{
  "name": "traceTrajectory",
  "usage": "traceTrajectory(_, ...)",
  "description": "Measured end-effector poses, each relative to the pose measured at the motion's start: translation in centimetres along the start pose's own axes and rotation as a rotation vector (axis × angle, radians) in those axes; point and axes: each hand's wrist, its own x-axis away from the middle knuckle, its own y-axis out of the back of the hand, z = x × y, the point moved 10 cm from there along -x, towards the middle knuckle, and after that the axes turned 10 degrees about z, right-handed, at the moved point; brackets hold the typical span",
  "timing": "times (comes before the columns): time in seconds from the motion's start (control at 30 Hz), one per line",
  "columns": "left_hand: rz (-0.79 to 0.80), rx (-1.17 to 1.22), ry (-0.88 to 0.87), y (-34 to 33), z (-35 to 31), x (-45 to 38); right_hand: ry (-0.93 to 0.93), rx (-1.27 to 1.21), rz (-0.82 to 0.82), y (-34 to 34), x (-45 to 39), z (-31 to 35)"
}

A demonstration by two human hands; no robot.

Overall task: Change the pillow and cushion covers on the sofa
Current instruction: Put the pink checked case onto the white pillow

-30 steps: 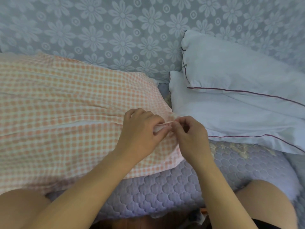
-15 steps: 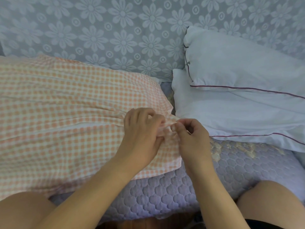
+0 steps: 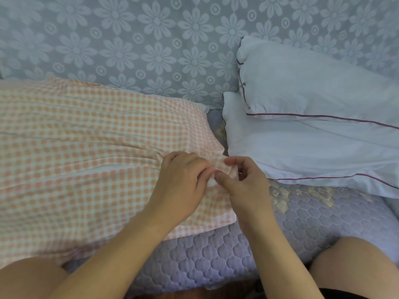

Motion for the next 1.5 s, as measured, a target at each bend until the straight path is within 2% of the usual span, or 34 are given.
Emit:
traceTrajectory(0.2, 0.044, 0.050, -0.013, -0.8, 0.0, -0.2, -0.017, 0.189, 0.164, -1.5, -0.2, -0.3)
traceTrajectory(0.33, 0.028, 0.071, -0.078, -0.4, -1.0, -0.4, 0.064, 0.166, 0.297, -2.6, 0.4, 1.2)
traceTrajectory(0.47, -0.028, 0.155, -0.001, 0.6, 0.5, -0.8, 0.022, -0.010, 0.277, -1.6, 0.3, 1.2)
traceTrajectory(0.57, -0.062, 0.113, -0.008, 0.8, 1.0, -0.7, -0.042, -0.082, 0.221, -0.5, 0.0, 0.3)
traceTrajectory(0.8, -0.152, -0.016, -0.075, 1.4, -0.3, -0.2, -0.064, 0.041, 0.153, 0.4, 0.2, 0.0)
traceTrajectory(0.97, -0.281, -0.128, -0.055, 3.0, -1.0, 0.2, -0.049, 0.022, 0.239, -0.7, 0.4, 0.8)
traceTrajectory(1.07, -0.302, -0.174, -0.069, 3.7, -1.2, -0.2, -0.130, -0.193, 0.307, -1.7, 0.5, 0.0)
traceTrajectory(1.13, -0.200, -0.038, -0.029, 3.2, -0.7, -0.8, -0.181, -0.338, 0.341, -2.3, 0.8, -0.3)
traceTrajectory(1.23, -0.132, 0.525, 0.279, 2.4, 2.0, -0.2, -0.155, -0.311, 0.307, -2.0, 0.8, -0.2)
traceTrajectory(1.27, -0.132, 0.668, 0.334, 2.2, 2.3, 0.3, -0.139, -0.282, 0.281, -1.7, 0.7, 0.0)
traceTrajectory(1.33, -0.102, 0.744, 0.337, 2.1, 1.8, 0.9, -0.110, -0.223, 0.241, -1.2, 0.7, 0.4)
traceTrajectory(1.43, -0.012, 0.711, 0.314, 1.6, 0.5, 1.4, -0.070, -0.181, 0.242, -1.3, 0.9, 1.1)
traceTrajectory(1.5, -0.031, 0.708, 0.334, 1.4, 0.6, 1.7, -0.036, -0.127, 0.239, -1.4, 1.1, 1.7)
